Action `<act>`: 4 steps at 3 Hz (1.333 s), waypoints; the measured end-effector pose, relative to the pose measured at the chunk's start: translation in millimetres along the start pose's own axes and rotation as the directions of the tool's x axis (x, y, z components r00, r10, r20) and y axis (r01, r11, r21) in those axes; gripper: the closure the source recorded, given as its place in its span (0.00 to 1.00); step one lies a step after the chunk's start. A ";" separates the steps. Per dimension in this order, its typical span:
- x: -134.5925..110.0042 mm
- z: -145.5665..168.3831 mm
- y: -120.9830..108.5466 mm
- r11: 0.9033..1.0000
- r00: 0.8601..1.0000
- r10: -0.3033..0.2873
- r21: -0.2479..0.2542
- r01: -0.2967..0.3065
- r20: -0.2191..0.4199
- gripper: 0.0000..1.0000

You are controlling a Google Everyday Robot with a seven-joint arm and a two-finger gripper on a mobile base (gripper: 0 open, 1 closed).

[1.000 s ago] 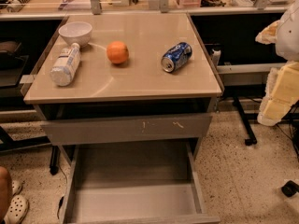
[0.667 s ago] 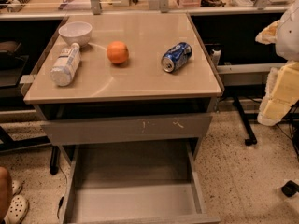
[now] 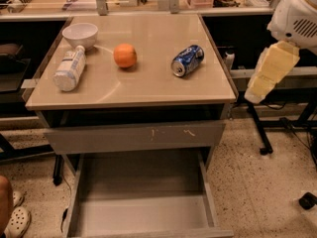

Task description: Place pepsi can into middle drawer

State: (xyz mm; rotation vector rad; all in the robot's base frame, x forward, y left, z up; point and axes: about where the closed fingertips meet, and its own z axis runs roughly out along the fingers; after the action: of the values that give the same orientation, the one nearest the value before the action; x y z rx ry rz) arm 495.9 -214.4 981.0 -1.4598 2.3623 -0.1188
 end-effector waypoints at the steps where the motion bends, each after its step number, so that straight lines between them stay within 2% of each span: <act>1: -14.4 20.5 -35.7 0.991 0.990 0.131 -0.003 -0.132 -0.044 0.00; 2: -19.5 19.9 -38.9 0.989 0.989 0.147 0.004 -0.147 -0.031 0.00; 3: -27.7 38.3 -39.1 0.976 0.977 0.214 -0.031 -0.214 0.004 0.00; 4: -38.2 63.2 -45.4 0.927 0.930 0.368 -0.081 -0.367 0.002 0.00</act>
Offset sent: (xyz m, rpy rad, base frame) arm 0.0387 -0.0015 -0.0056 0.0092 0.0362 -0.1190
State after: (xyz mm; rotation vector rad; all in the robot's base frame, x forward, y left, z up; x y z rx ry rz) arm 571.6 -194.6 943.6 -1.0162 2.6045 0.0852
